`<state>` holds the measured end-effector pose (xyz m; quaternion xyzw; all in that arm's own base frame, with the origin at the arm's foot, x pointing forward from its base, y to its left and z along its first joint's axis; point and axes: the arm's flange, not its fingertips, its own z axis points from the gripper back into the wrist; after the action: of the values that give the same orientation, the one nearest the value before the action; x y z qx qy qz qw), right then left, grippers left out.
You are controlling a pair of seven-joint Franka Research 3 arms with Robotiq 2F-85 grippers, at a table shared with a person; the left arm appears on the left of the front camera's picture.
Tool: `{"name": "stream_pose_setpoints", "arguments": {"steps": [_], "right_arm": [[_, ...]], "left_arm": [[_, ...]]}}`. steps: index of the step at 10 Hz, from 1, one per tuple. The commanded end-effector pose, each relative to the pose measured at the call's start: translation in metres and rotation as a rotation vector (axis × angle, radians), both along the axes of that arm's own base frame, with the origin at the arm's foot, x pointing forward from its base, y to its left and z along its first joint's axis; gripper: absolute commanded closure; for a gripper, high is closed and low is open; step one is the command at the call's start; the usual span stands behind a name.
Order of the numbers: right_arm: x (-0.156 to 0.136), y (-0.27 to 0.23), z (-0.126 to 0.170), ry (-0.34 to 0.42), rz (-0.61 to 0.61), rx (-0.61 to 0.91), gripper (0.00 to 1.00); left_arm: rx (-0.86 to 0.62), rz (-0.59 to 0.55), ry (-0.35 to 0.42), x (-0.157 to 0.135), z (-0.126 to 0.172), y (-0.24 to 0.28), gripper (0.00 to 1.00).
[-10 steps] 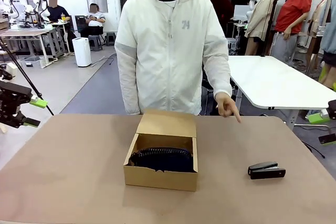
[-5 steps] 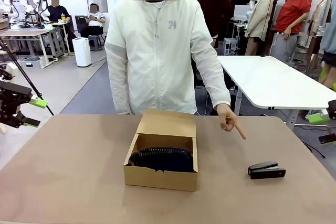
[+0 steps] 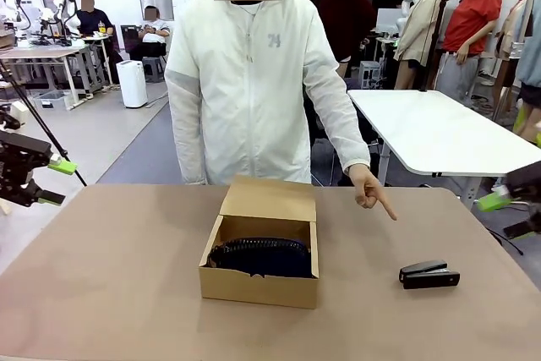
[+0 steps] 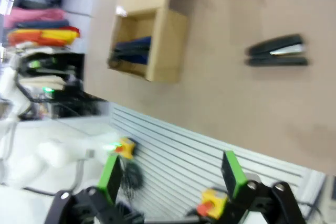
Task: Pack the items into the box.
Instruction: Pick up the item indicated by the person and place it inside the Mailer Box.
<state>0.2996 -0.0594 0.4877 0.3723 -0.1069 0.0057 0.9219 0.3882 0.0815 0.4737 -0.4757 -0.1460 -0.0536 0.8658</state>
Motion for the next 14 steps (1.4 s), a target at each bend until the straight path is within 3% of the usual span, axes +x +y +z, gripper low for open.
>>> {"name": "stream_pose_setpoints", "arguments": {"steps": [1,3,4,5,6,7,11,13,14], "right_arm": [[0.073,0.045,-0.008,0.187,0.149,-0.433,0.0],[0.099,0.08,-0.032,0.239,0.192,-0.886,0.0],[0.103,0.092,-0.038,0.189,0.215,-0.936,0.0],[0.103,0.095,-0.038,0.156,0.198,-0.924,0.0],[0.104,0.088,-0.038,0.18,0.16,-0.93,0.0],[0.104,0.101,-0.05,0.17,0.188,-0.771,0.0],[0.105,0.097,-0.049,0.171,0.199,-0.821,0.0],[0.119,0.098,-0.075,-0.144,0.743,-0.712,0.0],[0.116,0.101,-0.083,-0.362,1.124,-0.735,0.0]], "left_arm": [[-0.002,-0.014,-0.006,-0.002,0.0,0.004,0.0],[-0.002,-0.014,-0.006,-0.002,0.0,0.004,0.0],[-0.002,-0.014,-0.006,-0.002,0.0,0.004,0.0],[-0.002,-0.014,-0.006,-0.002,0.0,0.004,0.0],[-0.002,-0.014,-0.006,-0.002,0.0,0.004,0.0],[-0.002,-0.014,-0.006,-0.002,0.0,0.004,0.0],[-0.002,-0.014,-0.006,-0.002,0.0,0.004,0.0],[-0.002,-0.014,-0.006,-0.002,0.0,0.004,0.0],[-0.002,-0.014,-0.006,-0.002,0.0,0.004,0.0]]}}
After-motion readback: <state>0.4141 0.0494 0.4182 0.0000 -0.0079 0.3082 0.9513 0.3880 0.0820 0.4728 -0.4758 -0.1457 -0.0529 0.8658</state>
